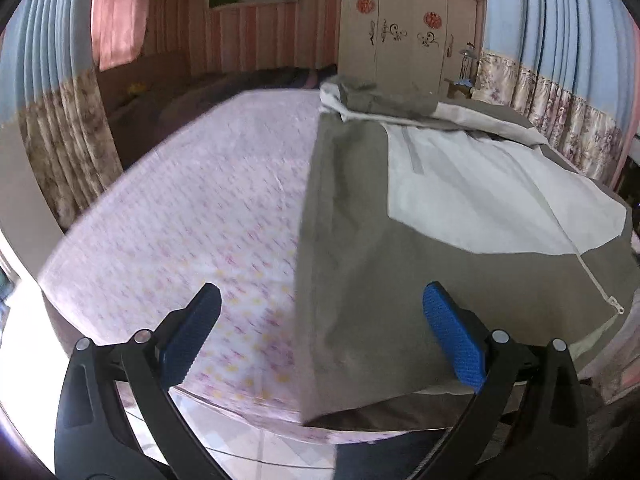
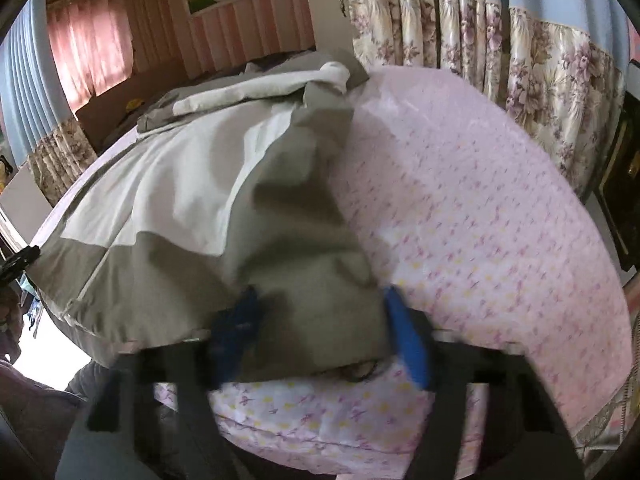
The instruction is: Fold large clothes
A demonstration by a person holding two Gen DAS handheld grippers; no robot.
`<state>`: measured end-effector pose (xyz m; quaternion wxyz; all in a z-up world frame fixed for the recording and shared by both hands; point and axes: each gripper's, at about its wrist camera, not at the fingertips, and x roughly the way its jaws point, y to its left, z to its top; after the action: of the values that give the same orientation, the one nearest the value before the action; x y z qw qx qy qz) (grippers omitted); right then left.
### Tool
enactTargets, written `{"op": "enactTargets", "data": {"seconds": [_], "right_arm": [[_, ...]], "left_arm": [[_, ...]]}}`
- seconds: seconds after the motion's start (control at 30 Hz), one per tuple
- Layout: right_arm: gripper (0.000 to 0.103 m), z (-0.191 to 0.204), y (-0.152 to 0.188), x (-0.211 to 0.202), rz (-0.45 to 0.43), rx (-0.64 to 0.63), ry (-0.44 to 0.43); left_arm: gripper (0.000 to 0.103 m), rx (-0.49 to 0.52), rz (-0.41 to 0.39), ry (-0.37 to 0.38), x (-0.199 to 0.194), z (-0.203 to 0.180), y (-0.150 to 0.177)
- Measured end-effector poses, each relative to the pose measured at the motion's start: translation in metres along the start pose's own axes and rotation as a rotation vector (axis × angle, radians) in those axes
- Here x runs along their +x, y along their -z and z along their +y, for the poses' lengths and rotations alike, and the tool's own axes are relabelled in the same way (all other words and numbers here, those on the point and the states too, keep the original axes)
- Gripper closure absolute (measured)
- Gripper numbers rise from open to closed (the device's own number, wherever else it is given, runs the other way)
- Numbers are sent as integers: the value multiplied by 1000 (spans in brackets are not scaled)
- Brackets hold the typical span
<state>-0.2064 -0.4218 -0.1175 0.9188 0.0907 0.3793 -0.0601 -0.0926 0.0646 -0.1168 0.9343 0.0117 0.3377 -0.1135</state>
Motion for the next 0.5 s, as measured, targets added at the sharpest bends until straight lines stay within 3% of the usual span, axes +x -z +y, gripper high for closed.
{"op": "enactTargets", "data": {"seconds": [0.03, 0.1, 0.23, 0.37, 0.4, 0.47, 0.5], "right_arm": [[76, 2, 3, -2, -8, -3, 7], [90, 5, 2, -7, -26, 3, -23], [97, 25, 7, -25, -64, -68, -40], [98, 34, 14, -50, -103, -66, -118], [98, 34, 16, -55, -112, -56, -139], [98, 38, 21, -67, -134, -56, -192], [98, 40, 23, -72, -140, -64, -195]], "left_arm": [[3, -9, 11, 8, 3, -1, 2], [3, -20, 15, 23, 6, -3, 4], [3, -16, 17, 11, 10, -1, 8], [6, -71, 35, 35, 11, 7, 10], [13, -69, 35, 35, 11, 7, 10], [74, -15, 51, 19, 10, 2, 7], [78, -1, 55, 2, 9, 2, 5]]}}
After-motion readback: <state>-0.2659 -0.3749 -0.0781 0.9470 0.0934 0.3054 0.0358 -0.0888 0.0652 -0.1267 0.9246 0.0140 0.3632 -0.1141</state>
